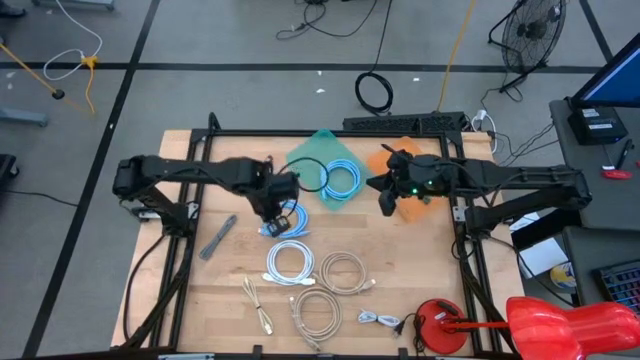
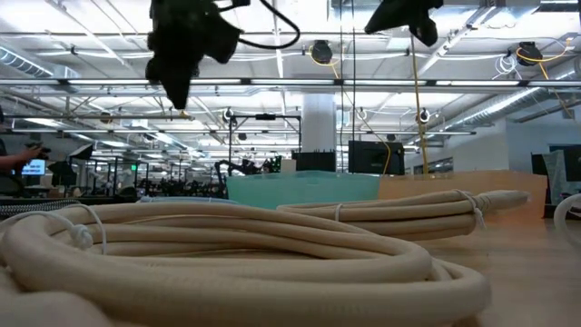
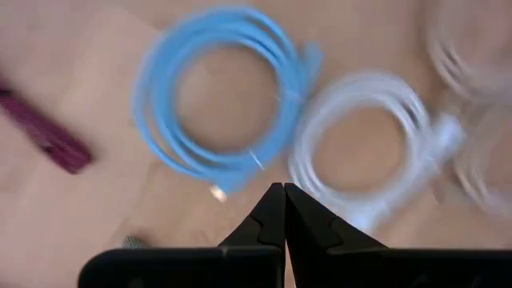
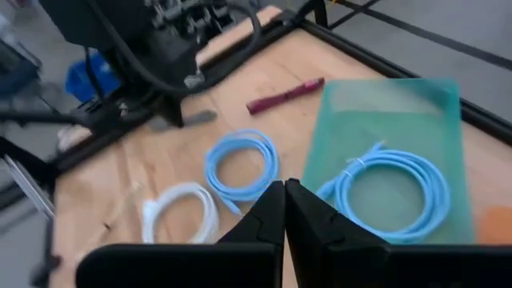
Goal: Pick & Place USB Port
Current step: Put the light blue charger cable into the green bin
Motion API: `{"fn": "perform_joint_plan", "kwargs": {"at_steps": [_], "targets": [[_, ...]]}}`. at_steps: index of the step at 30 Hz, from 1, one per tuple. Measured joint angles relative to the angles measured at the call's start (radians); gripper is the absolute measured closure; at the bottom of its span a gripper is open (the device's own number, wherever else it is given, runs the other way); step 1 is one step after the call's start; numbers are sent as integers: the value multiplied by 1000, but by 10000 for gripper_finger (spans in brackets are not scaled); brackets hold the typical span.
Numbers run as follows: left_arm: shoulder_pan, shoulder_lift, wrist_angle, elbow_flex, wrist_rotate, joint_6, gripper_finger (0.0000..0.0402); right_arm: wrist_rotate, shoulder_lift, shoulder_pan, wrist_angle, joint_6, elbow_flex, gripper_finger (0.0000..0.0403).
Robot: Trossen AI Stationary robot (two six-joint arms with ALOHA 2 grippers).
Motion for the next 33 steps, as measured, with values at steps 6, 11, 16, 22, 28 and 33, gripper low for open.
{"fn": "perform_joint_plan", "kwargs": {"at_steps": [6,11,16,22,28,33], "targets": [[13,0,203,-105,-226,-328,399,-27,0,0,-33,-15,0,403],[45,0,395,-131,-43,-426,392,-28,0,0,-35,-23,0,403],[25,0,552,-131,97,-387,380,-27,-1,15,-36,-26,0,403],[14,10,704,-131,203,-319,338,-26,-1,15,-35,-26,0,403],[-12,12,605,-131,241,-79,250,-26,-1,26,-35,-26,0,403],[-45,12,405,-131,170,96,199,-27,-1,27,-36,-29,0,403]]}}
